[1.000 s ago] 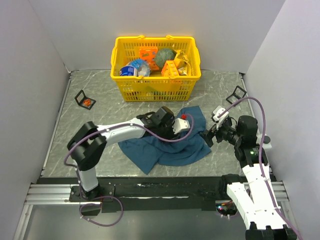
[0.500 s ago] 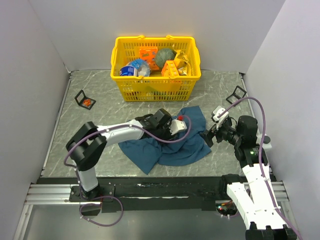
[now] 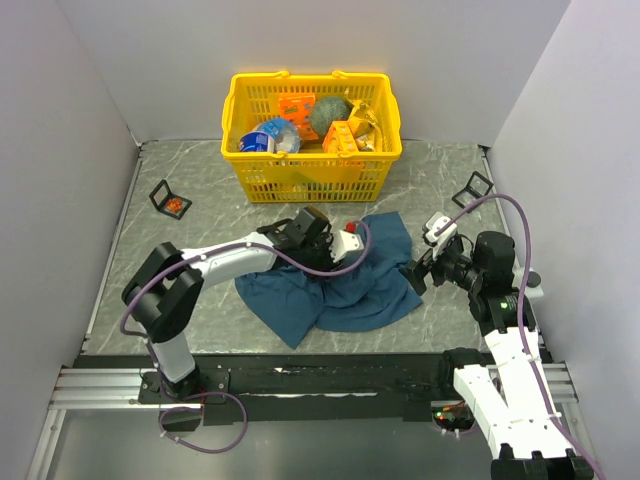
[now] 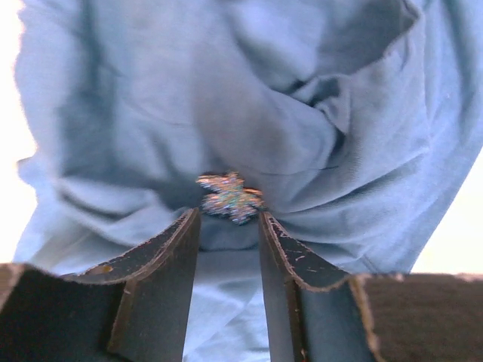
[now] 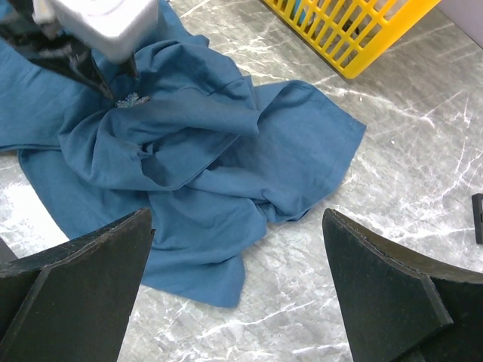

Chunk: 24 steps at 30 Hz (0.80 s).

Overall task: Remove the brooch from the garment
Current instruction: Adjust the clothes at the center of the board.

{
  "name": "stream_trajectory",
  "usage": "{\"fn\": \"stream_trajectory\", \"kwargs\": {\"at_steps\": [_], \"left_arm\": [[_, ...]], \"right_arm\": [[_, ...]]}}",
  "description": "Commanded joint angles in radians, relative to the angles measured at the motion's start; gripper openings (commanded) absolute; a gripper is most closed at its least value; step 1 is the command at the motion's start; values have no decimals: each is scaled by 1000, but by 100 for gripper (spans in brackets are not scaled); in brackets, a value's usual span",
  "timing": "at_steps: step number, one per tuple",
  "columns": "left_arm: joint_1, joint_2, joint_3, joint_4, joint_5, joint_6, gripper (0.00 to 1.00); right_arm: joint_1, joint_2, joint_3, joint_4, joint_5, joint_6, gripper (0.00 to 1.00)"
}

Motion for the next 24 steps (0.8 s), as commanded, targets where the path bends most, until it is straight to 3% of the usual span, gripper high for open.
{"fn": "stream_trajectory", "kwargs": {"at_steps": [1, 8, 16, 21, 24], "left_arm": [[-21, 48, 22, -33, 49, 44, 41], [-39, 98, 11, -15, -15, 43, 48], [-41, 114, 17, 0, 20, 31, 58], [-42, 162, 37, 8, 9, 21, 57], [-42, 177, 52, 14, 9, 18, 45]], "right_arm": [[-2, -4, -2, 4, -12, -4, 100], [-4, -6, -2, 4, -13, -3, 100], [-4, -4, -3, 4, -13, -4, 100], [-4, -6, -3, 2, -15, -4, 100], [-4, -9, -3, 2, -13, -6, 100]]}}
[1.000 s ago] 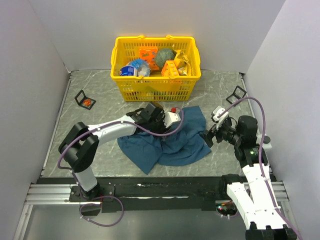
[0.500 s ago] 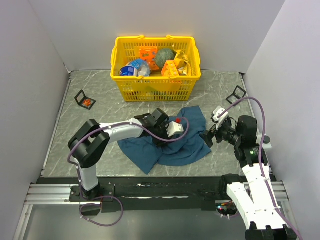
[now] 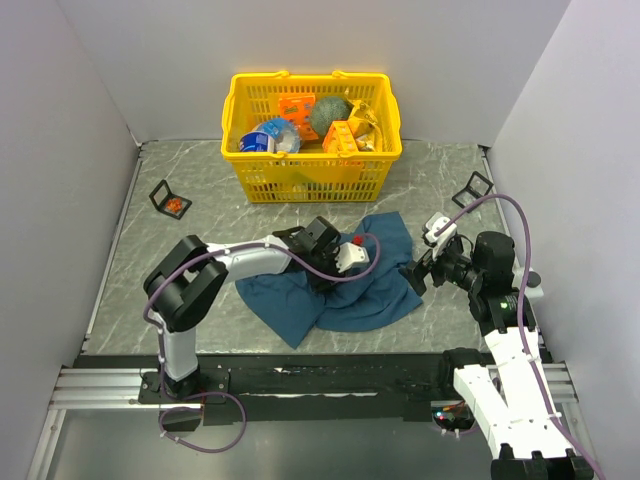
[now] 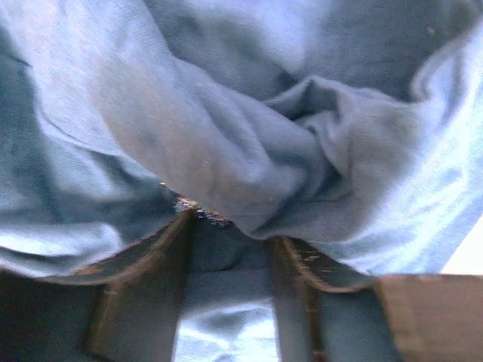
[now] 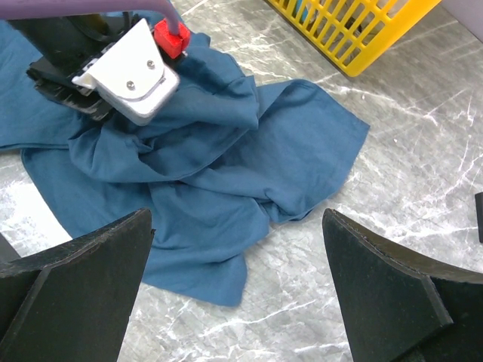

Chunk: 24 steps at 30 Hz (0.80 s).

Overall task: Remove the brooch from the garment
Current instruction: Adjust the clothes at the center of the board.

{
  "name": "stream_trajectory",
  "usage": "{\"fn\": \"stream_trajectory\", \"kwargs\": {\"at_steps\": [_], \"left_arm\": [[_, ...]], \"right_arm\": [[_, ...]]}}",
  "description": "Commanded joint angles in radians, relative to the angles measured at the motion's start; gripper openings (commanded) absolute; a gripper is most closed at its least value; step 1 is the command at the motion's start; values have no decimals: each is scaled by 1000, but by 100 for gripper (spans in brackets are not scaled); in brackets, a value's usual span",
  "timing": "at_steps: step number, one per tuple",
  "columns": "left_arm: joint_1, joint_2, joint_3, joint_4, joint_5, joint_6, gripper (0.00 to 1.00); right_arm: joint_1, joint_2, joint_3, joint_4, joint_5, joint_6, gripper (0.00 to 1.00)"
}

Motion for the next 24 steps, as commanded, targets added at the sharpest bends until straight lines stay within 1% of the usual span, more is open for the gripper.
{"fn": "stream_trajectory", "kwargs": {"at_steps": [1, 3, 4, 7, 8, 20, 23, 24], "left_arm": [[-6, 46, 34, 21, 18, -5, 34], [-6, 50, 37, 26, 18, -6, 24], [-4, 47, 35, 28, 13, -6, 14], [-6, 31, 35, 25, 13, -6, 3], [-4, 18, 34, 23, 10, -5, 1], [-4, -188, -6, 55, -30, -5, 1], [-4, -197, -5, 55, -31, -6, 1], [-4, -191, 1, 52, -27, -2, 4]], "right_arm": [[-2, -8, -3, 9, -12, -6, 100], [-4, -9, -5, 9, -12, -6, 100], [-4, -11, -3, 9, -12, -7, 100], [-4, -11, -5, 9, -13, -7, 100], [-4, -11, -6, 8, -13, -7, 100], [-4, -8, -1, 2, -33, -12, 100], [-4, -9, -1, 0, -36, -12, 100], [-4, -9, -1, 0, -36, -10, 100]]}}
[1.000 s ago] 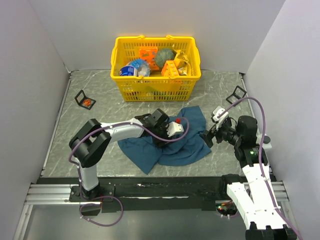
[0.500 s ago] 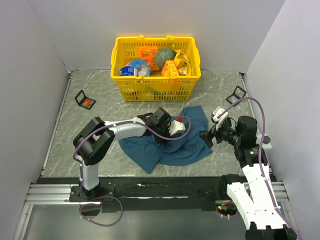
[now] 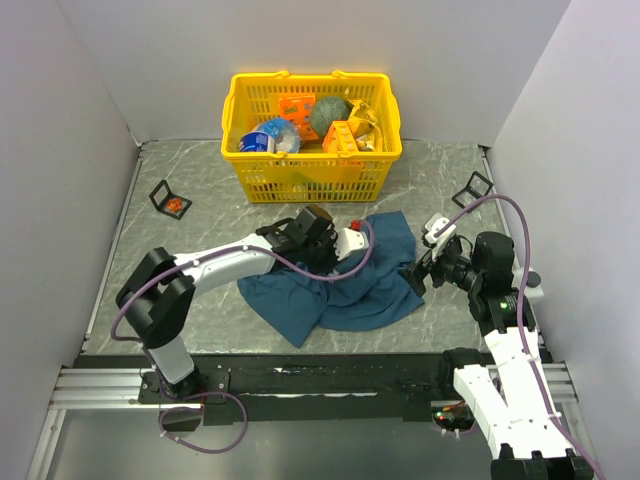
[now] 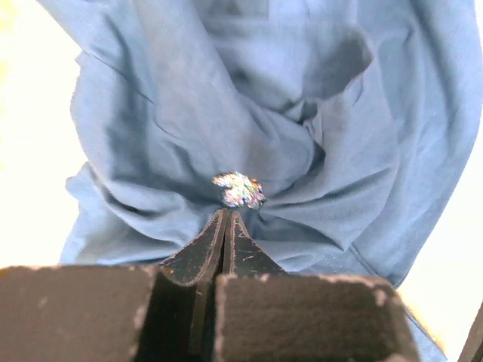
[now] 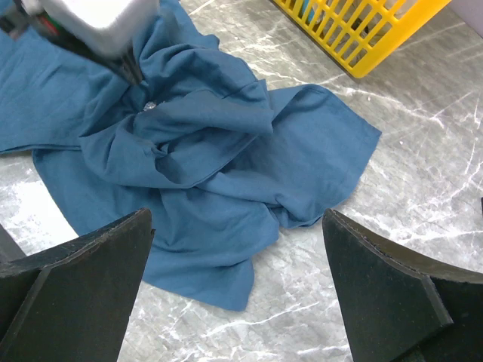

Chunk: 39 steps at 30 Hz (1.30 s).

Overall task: Remove the brooch from the garment
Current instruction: Adjust the clothes at the center of the board.

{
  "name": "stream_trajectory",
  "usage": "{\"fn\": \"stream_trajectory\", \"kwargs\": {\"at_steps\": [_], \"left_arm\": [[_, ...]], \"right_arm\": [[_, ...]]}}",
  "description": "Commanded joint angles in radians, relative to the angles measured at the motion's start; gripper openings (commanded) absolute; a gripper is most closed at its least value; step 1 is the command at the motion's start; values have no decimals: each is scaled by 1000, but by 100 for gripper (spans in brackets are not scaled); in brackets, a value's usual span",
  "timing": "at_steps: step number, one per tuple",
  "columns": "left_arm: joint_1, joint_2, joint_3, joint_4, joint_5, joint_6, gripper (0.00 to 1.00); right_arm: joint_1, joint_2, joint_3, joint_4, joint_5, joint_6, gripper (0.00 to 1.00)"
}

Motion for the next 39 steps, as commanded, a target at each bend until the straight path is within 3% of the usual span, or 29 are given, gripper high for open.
{"fn": "stream_trajectory", "kwargs": {"at_steps": [1, 4, 12, 29, 33, 37, 39], "left_arm": [[-4, -25, 10, 12, 9, 11, 16], [-4, 21, 13, -1, 48, 11, 44], [8, 137, 42, -26, 120, 12, 47], [36, 258, 108, -34, 224, -12, 73], [54, 282, 125, -41, 270, -26, 66], [80, 308, 148, -58, 321, -34, 37], [85, 308, 151, -55, 329, -41, 33]], "right_arm": [[-4, -8, 2, 2, -21, -8, 100], [-4, -13, 4, 0, -22, -6, 100], [-4, -19, 4, -1, -21, -8, 100], [-2, -11, 5, -3, -19, -6, 100], [-2, -10, 5, -1, -19, -6, 100], [-4, -7, 5, -1, -19, -5, 100], [-2, -8, 5, -3, -21, -6, 100]]}}
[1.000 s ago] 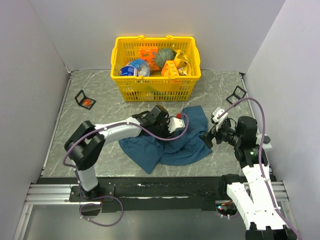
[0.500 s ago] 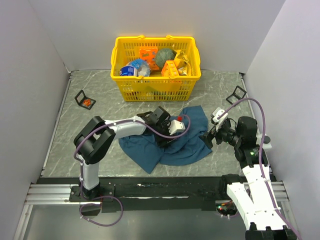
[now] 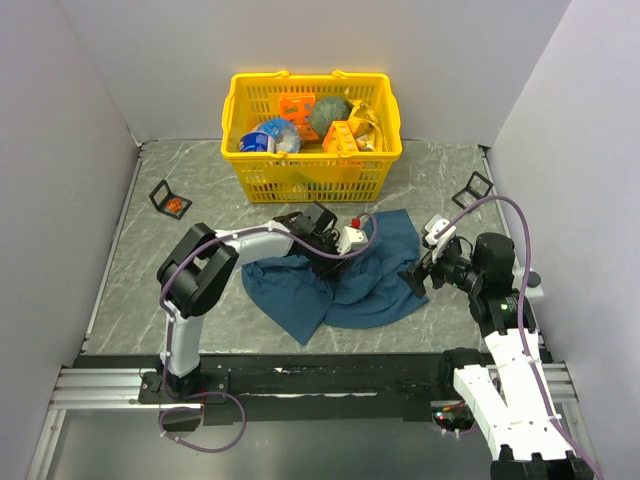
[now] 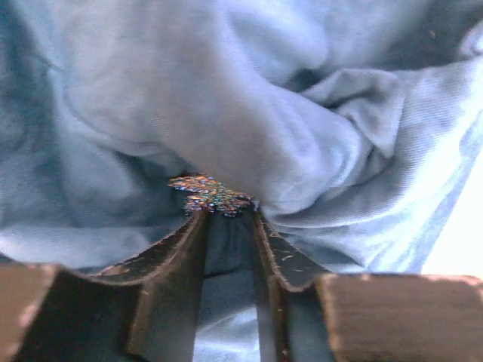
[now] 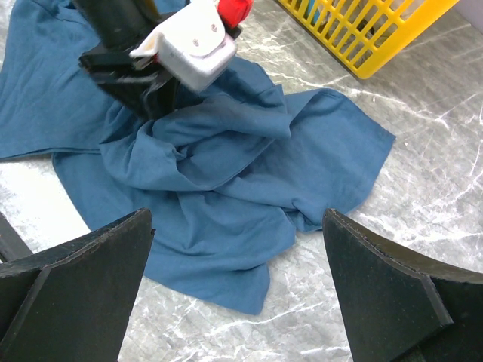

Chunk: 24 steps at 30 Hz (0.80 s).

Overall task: Remove the brooch from the garment
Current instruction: Adjust the clothes at the center of the board, then remove the brooch from the clothes.

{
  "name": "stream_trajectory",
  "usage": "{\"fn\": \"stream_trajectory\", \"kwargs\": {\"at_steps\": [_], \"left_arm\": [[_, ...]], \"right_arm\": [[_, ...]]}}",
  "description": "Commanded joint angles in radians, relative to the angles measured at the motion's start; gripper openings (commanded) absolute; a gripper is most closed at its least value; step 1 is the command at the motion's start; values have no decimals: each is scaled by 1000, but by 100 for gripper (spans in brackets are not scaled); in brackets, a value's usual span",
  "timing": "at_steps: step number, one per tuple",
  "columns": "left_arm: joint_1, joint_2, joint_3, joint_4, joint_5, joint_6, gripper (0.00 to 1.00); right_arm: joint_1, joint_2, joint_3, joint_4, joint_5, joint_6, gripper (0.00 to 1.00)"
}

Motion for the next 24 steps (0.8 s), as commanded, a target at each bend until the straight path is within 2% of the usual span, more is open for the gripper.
{"fn": "stream_trajectory", "kwargs": {"at_steps": [1, 11, 18, 22, 23, 24], "left_arm": [[5, 30, 19, -14, 83, -17, 29], [21, -74, 9, -4, 112, -21, 26], [28, -111, 14, -19, 221, -14, 1], [39, -108, 17, -33, 258, -12, 4], [45, -111, 17, -34, 270, -15, 8], [65, -126, 17, -34, 277, -21, 18]], "right_arm": [[-5, 2, 5, 9, -10, -6, 100], [-4, 8, 10, -8, -48, -23, 100], [19, 27, 28, -46, -106, -54, 99], [60, 50, 53, -84, -163, -112, 99], [85, 60, 57, -87, -162, -120, 99], [108, 85, 69, -86, -150, -131, 99]]}}
